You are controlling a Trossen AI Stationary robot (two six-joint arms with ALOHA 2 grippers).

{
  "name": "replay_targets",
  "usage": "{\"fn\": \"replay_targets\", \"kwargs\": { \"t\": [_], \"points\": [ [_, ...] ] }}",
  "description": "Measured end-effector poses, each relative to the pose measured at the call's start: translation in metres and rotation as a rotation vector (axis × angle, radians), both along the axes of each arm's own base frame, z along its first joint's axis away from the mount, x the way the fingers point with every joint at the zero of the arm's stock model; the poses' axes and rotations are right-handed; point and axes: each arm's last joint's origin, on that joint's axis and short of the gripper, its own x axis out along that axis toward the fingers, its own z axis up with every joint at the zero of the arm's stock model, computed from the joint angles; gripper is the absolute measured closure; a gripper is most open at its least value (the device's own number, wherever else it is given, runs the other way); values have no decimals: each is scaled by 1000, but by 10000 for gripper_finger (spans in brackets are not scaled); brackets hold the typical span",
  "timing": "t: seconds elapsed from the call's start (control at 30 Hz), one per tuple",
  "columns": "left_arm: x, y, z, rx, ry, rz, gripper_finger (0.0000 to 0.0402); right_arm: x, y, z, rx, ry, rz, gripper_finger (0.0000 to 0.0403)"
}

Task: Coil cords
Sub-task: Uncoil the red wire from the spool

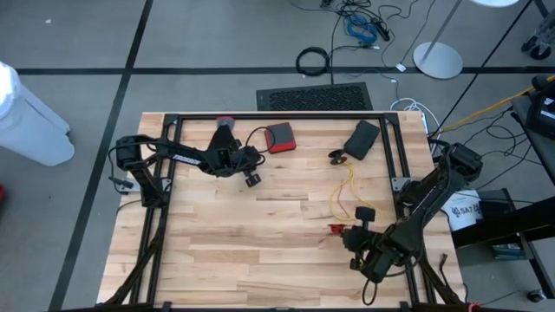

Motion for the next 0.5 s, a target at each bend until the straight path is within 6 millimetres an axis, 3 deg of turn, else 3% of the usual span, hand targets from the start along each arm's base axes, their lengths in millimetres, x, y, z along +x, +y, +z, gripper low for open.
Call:
{"fn": "replay_targets", "kwargs": {
  "t": [0.5],
  "points": [
    [0, 0, 0, 0, 0, 0, 330, 15, -13, 0, -70, 26, 57, 403]
  ]
}}
